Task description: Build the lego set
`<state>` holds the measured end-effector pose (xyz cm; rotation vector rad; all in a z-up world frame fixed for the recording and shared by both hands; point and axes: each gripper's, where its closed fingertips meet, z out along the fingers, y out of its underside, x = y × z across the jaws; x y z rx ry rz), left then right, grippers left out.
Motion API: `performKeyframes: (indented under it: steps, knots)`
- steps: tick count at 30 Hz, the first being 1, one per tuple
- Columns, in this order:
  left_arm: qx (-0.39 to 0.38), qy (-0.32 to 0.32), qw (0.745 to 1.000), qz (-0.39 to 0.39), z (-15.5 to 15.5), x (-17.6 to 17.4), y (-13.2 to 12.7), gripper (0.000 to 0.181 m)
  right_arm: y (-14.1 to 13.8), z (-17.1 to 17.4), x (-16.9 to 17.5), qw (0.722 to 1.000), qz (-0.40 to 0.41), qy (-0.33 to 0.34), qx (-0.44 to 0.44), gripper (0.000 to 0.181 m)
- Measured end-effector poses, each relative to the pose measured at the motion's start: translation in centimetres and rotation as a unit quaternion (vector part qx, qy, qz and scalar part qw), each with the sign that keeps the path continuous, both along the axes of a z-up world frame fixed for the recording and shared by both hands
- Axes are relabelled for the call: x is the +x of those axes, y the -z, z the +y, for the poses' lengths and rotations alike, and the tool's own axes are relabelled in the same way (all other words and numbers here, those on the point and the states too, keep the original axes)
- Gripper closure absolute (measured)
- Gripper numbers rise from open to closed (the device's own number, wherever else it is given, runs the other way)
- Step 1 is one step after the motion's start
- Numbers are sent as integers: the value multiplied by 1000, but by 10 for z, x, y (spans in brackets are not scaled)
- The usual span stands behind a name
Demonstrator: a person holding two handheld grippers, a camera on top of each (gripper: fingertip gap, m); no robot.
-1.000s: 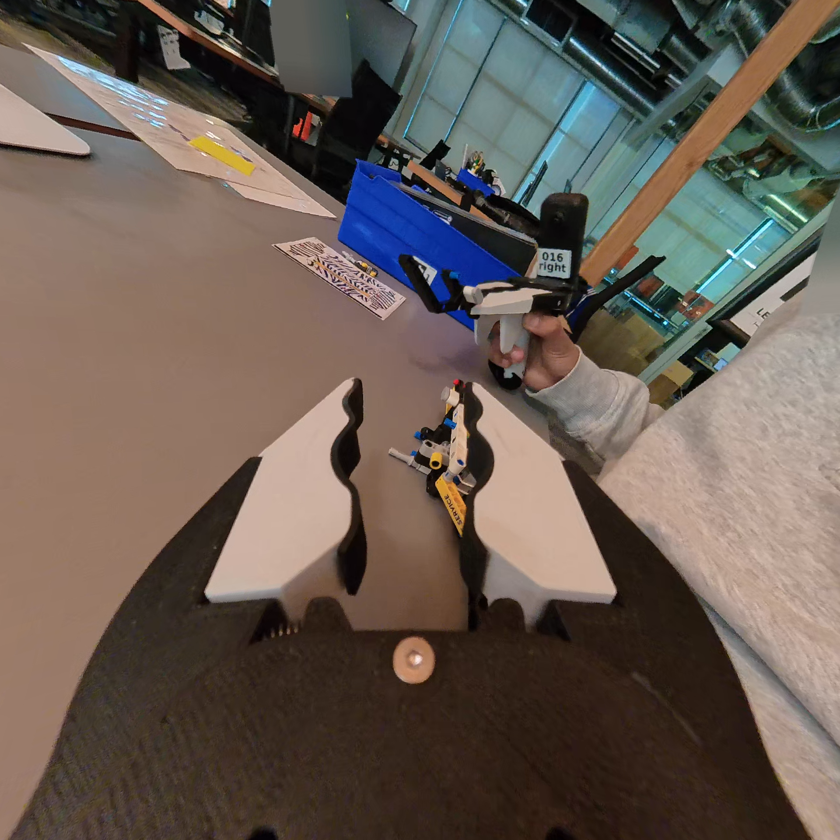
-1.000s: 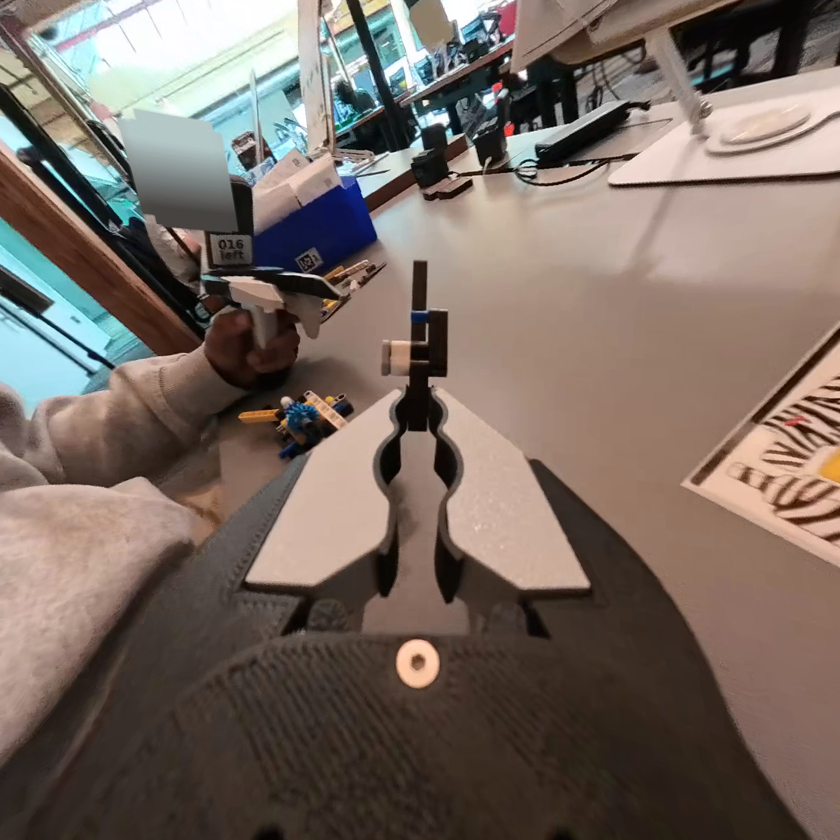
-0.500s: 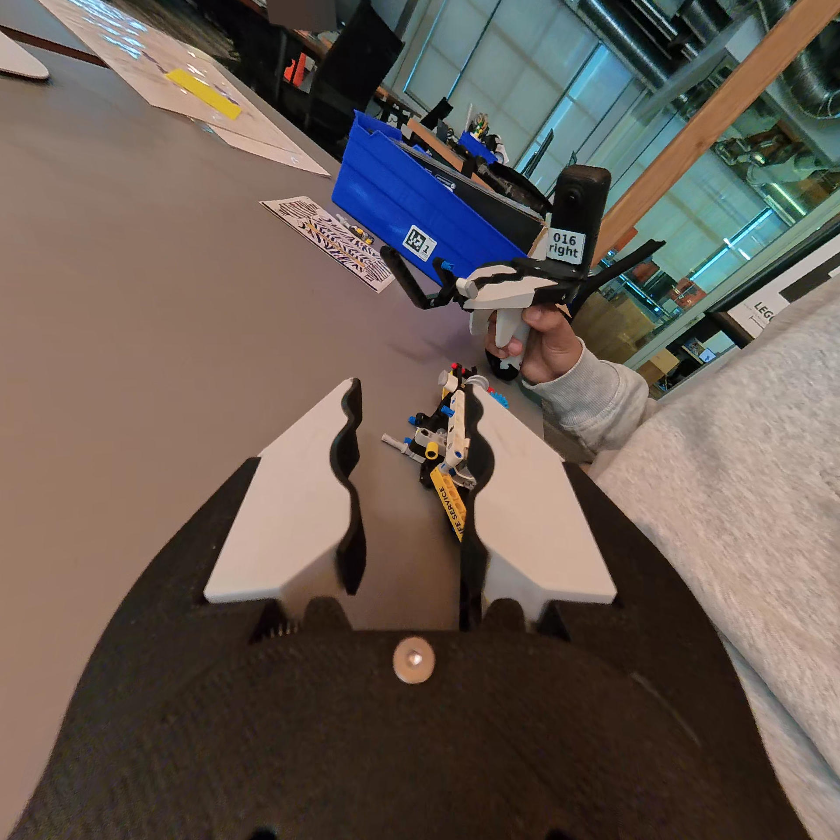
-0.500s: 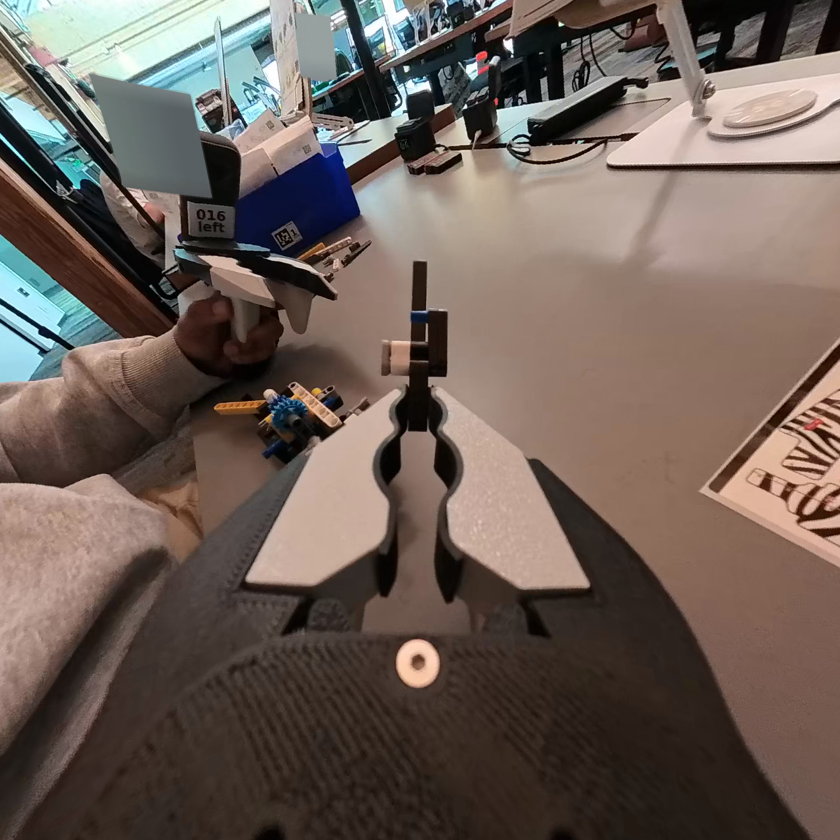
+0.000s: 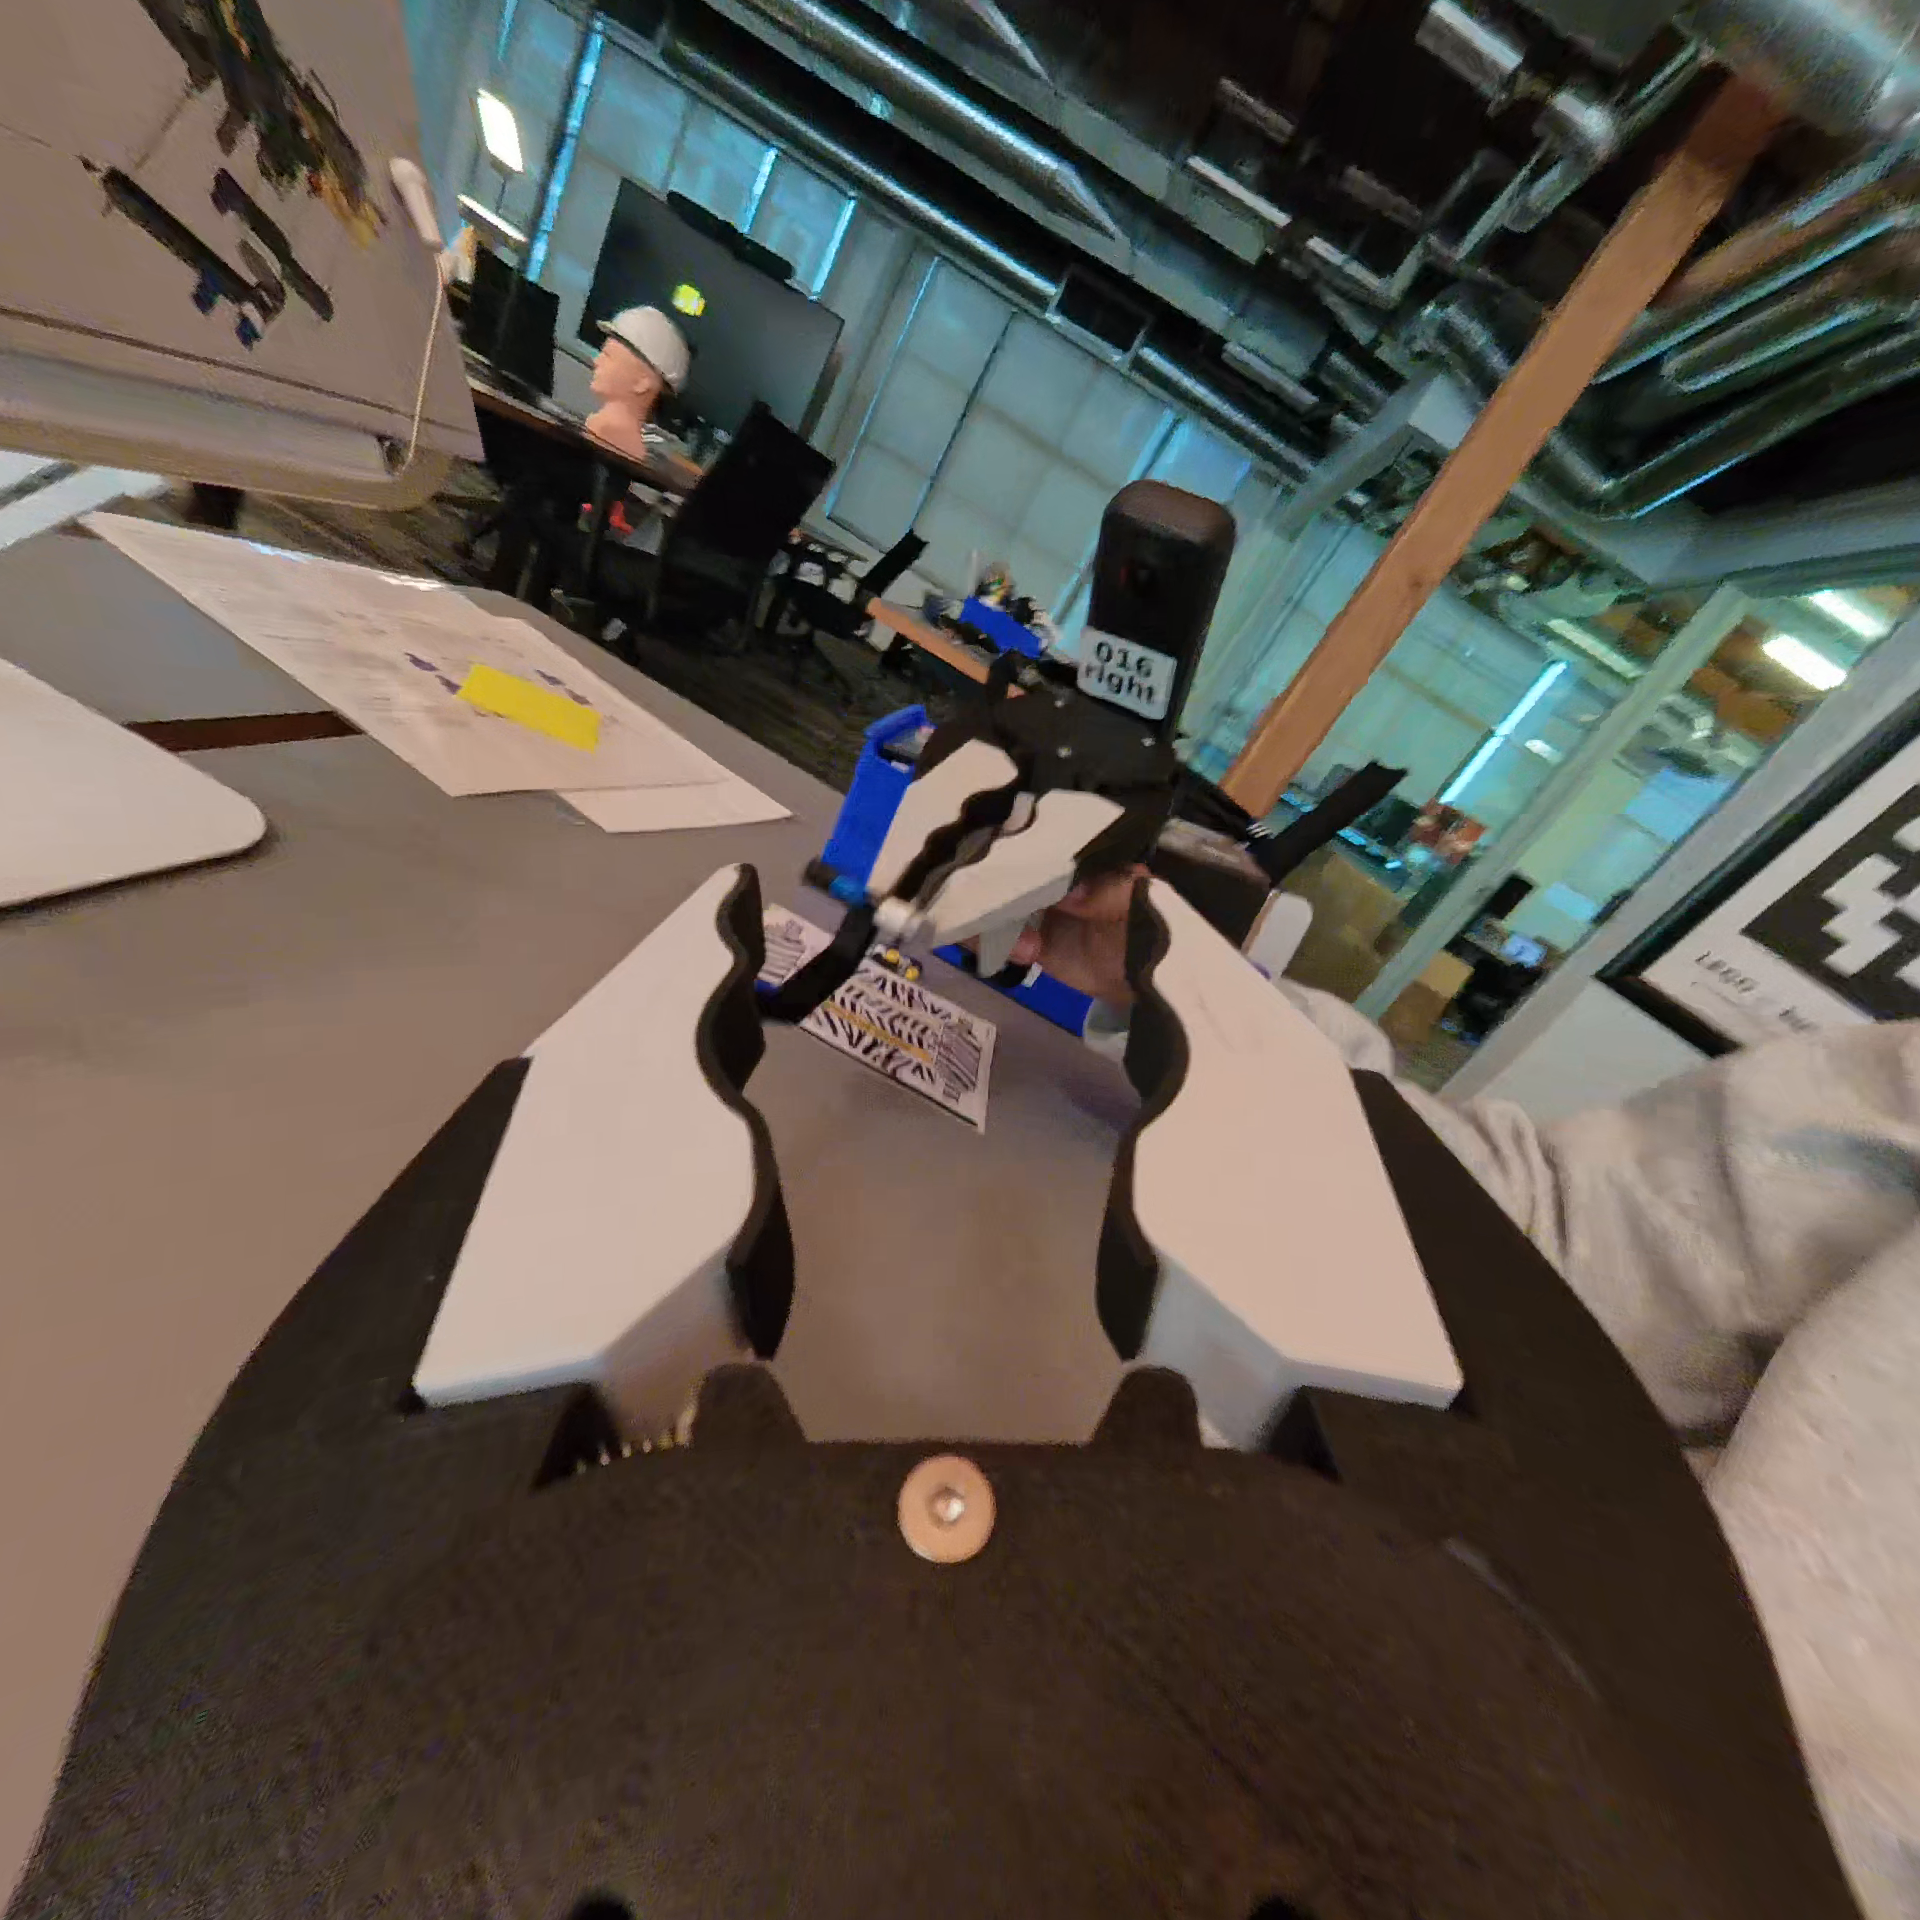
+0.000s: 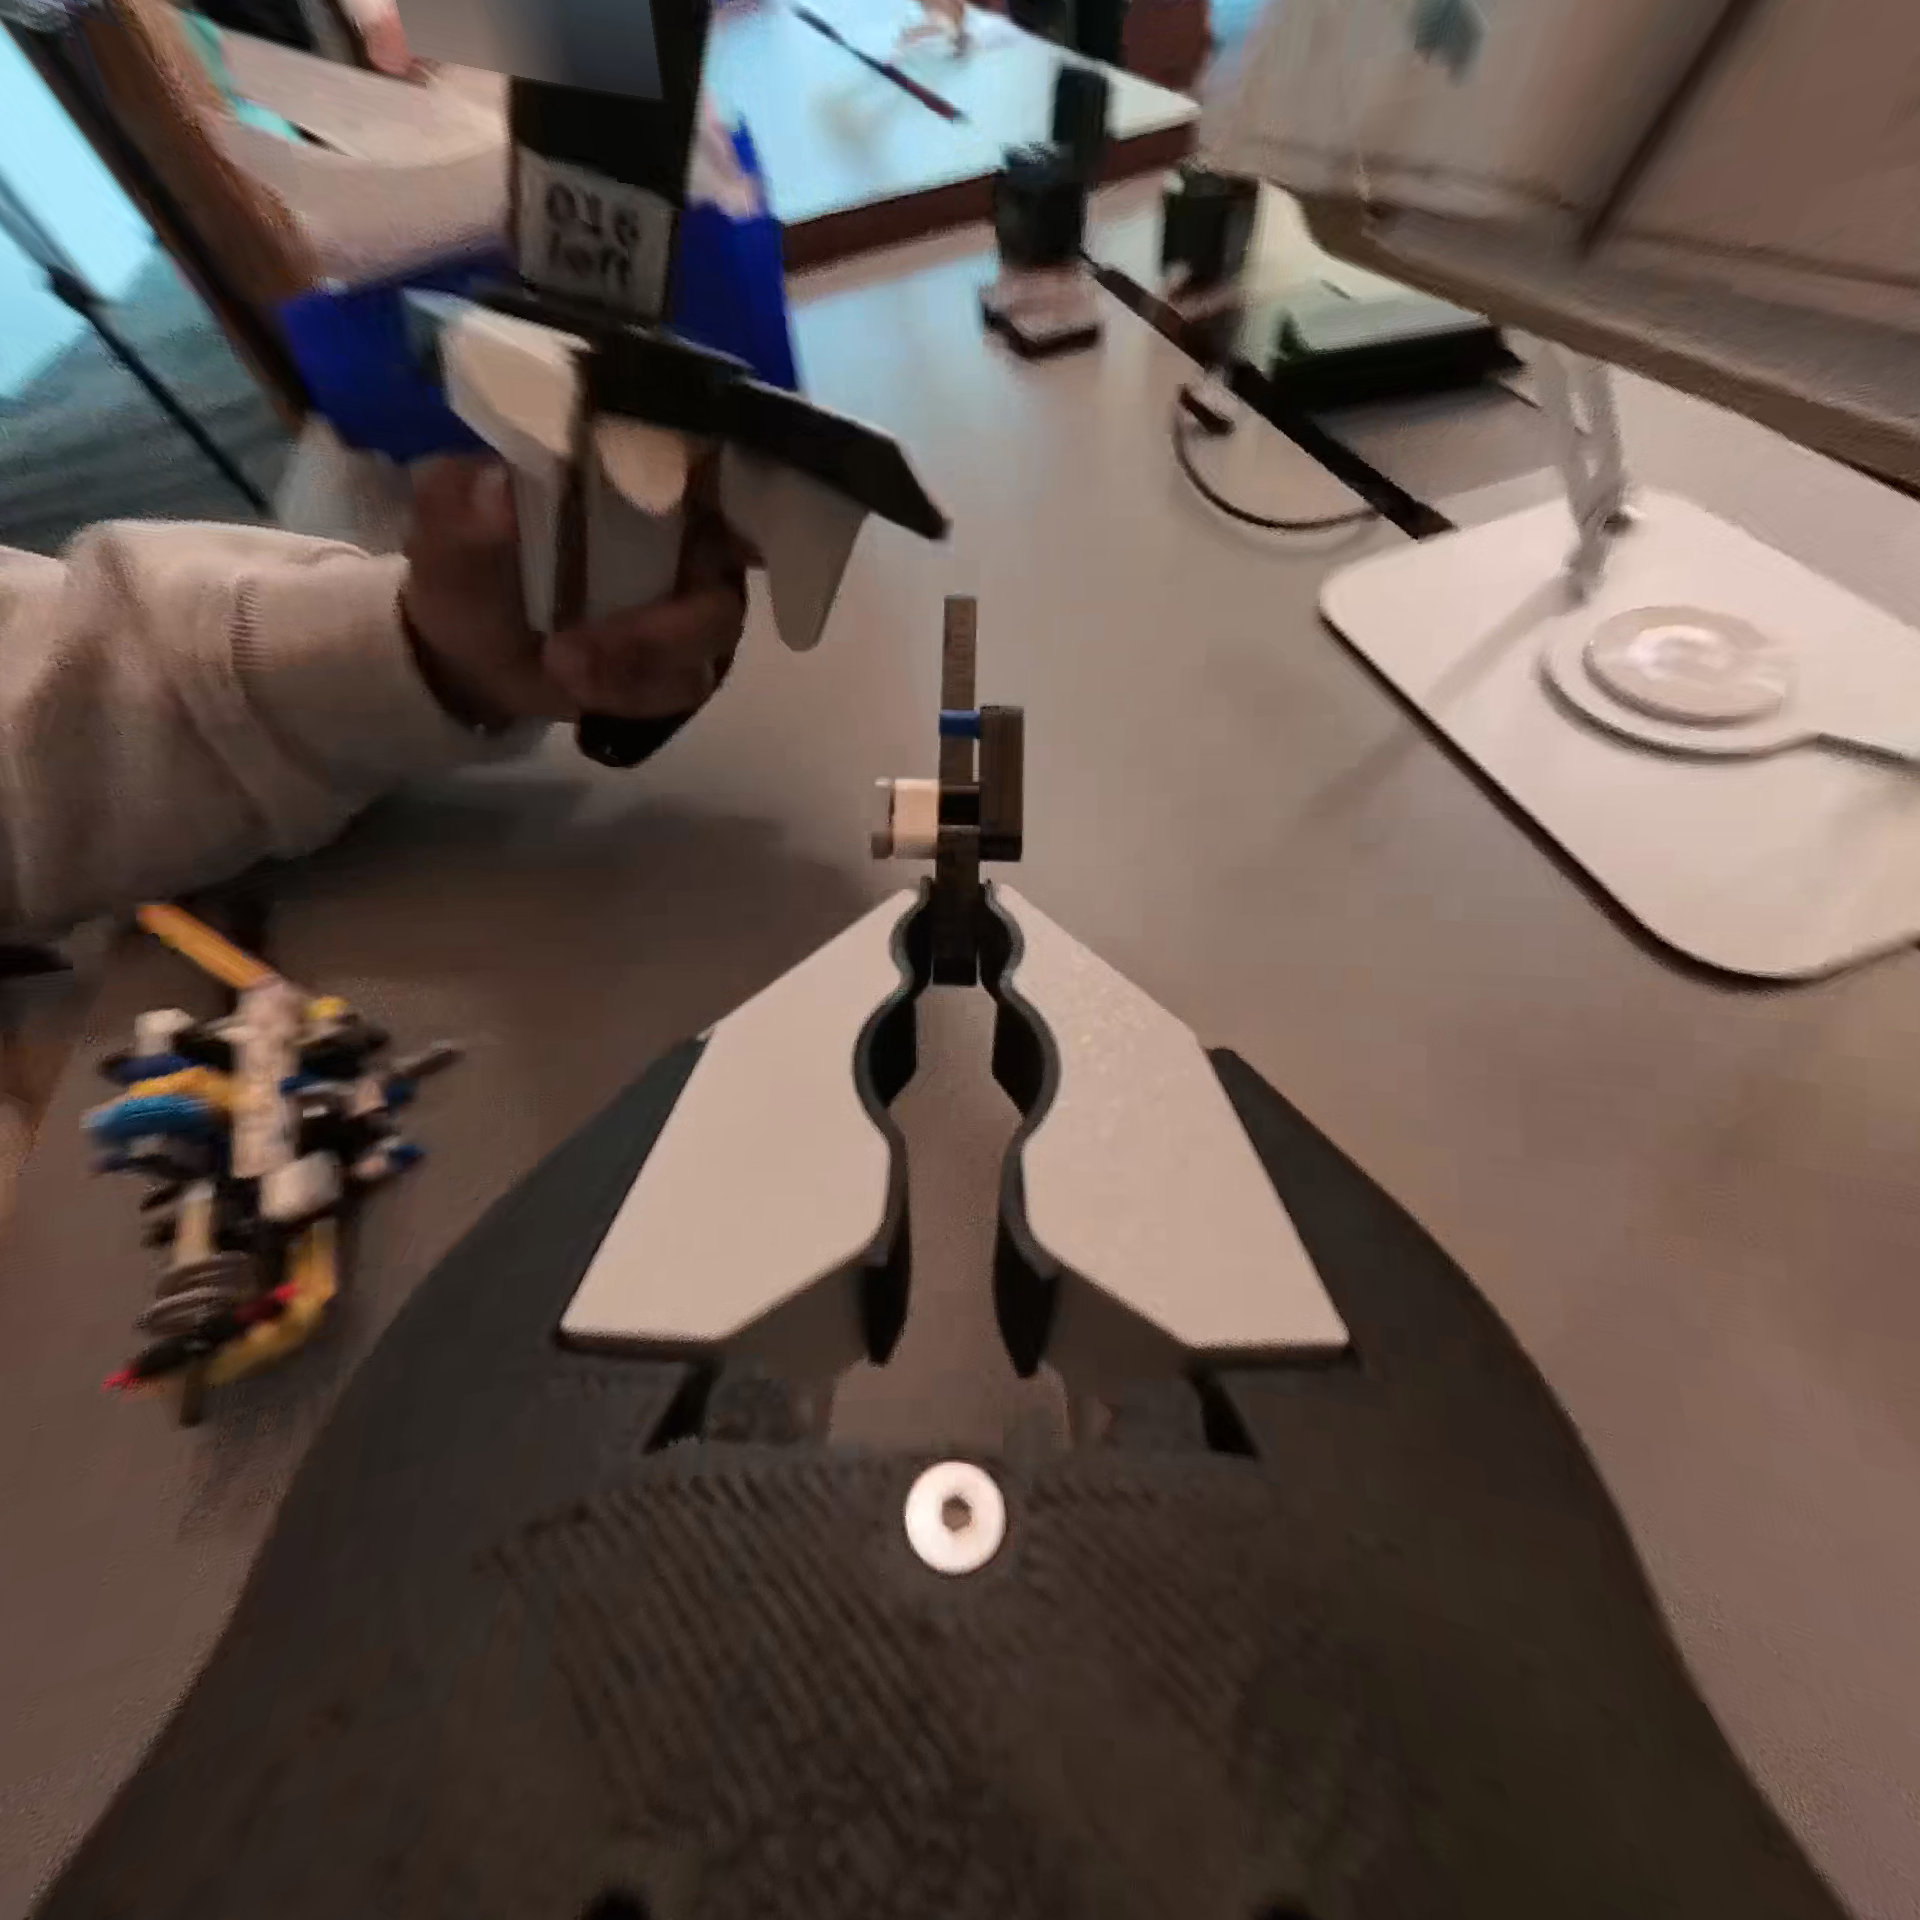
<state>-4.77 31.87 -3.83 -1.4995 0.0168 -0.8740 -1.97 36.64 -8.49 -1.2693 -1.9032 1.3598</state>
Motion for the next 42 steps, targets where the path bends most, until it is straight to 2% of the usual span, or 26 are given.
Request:
performKeyframes:
  steps: [1, 3, 5, 8, 12, 18, 20, 22, 27, 32, 36, 40, 42]
  knots:
    - [2, 14, 1000, -16, 9, -6, 1, 108, 3, 11, -8, 1000, 2, 24, 4, 175]
    - [13, 41, 999, -32, 19, -17, 6, 109, -8, 15, -18, 997, 59, 35, -46, 175]
    - [50, 55, 996, -54, 19, -28, 8, 127, -19, 18, -20, 985, 122, 40, -112, 175]
    - [71, 66, 989, -110, 18, -44, 7, 118, -22, 28, -15, 968, 168, 51, -177, 176]
    - [73, 33, 991, -107, 17, -55, 7, 122, -42, 25, -12, 958, 200, 37, -201, 176]
    - [42, 49, 987, -147, 25, -57, 17, 122, -20, 16, -26, 946, 148, -1, -288, 176]
    - [39, 52, 986, -155, 25, -57, 17, 129, -11, 16, -31, 947, 120, 0, -297, 176]
    - [42, 53, 984, -164, 25, -58, 17, 138, -9, 15, -32, 948, 110, -2, -297, 176]
    - [48, 82, 976, -196, 22, -55, 13, 137, -5, 12, -33, 951, 98, 5, -294, 176]
    - [29, 92, 979, -181, 25, -46, 19, 138, 0, 7, -35, 954, 79, 0, -290, 175]
    - [32, 85, 981, -173, 24, -47, 18, 150, 1, 4, -34, 955, 72, -4, -286, 175]
    - [26, 85, 982, -164, 25, -45, 21, 171, -2, 5, -32, 950, 82, -8, -300, 175]
    - [22, 86, 983, -158, 25, -44, 22, 174, -5, 8, -31, 948, 91, -5, -306, 175]
